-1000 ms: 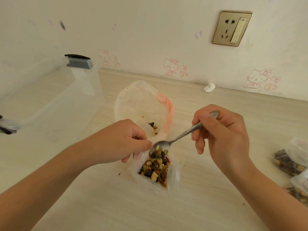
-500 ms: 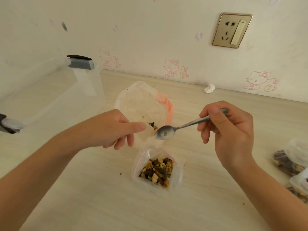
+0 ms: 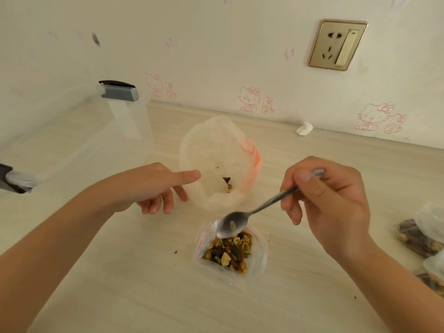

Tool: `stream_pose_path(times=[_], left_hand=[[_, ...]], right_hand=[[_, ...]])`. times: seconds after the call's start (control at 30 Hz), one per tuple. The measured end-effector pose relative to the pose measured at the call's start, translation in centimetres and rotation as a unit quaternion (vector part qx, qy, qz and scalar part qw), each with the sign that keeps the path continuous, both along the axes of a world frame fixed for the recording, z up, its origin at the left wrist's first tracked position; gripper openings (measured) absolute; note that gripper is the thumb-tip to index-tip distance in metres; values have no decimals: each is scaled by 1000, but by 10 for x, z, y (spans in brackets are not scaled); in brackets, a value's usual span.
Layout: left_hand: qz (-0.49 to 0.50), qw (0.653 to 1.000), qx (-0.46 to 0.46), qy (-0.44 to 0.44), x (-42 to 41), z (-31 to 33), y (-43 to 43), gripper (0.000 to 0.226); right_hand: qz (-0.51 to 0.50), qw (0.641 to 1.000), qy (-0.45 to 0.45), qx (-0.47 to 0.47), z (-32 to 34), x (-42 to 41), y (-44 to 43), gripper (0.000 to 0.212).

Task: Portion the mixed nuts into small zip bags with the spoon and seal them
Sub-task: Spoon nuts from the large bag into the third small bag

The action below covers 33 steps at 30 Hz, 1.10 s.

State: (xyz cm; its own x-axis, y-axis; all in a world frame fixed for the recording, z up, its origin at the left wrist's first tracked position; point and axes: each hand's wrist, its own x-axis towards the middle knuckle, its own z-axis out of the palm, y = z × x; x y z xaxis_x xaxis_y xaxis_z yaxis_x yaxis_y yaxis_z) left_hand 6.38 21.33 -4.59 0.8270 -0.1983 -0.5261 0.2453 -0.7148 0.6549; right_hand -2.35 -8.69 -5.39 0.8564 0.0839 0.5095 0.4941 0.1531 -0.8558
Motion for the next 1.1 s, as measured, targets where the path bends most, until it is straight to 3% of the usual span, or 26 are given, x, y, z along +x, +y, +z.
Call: stream_pose_path(times=[0.1, 0.27, 0.43, 0.6, 0.73, 0.83, 0.9, 1.03, 1.1], left_hand=[[52, 995, -69, -46, 4, -11, -7, 57], [86, 986, -104, -95, 5, -23, -15, 29], [108, 977, -122, -141, 3, -20, -18, 22], [136, 962, -165, -169, 1, -19, -23, 11], [149, 956, -198, -157, 0, -22, -28, 17], [153, 951, -232, -138, -2, -26, -32, 16], [150, 946, -261, -121, -3, -28, -34, 19], [127, 937, -319, -71, -9, -26, -39, 56], [101, 944, -303, -82, -12, -26, -42, 45]], right_hand=[[17, 989, -70, -128, -2, -5, 5, 22], [21, 966, -95, -238, -3, -7, 6, 25], [27, 962, -101, -251, -5, -7, 9, 26], [3, 974, -103, -202, -6, -6, 9, 22], [-49, 996, -47, -53, -5, 0, 5, 26], [-133, 991, 16, 22, -3, 11, -3, 31], [-163, 985, 52, 1, -6, 18, -4, 30], [-115, 987, 70, -89, -20, 22, 5, 24], [-113, 980, 60, -153, -28, 21, 9, 22]])
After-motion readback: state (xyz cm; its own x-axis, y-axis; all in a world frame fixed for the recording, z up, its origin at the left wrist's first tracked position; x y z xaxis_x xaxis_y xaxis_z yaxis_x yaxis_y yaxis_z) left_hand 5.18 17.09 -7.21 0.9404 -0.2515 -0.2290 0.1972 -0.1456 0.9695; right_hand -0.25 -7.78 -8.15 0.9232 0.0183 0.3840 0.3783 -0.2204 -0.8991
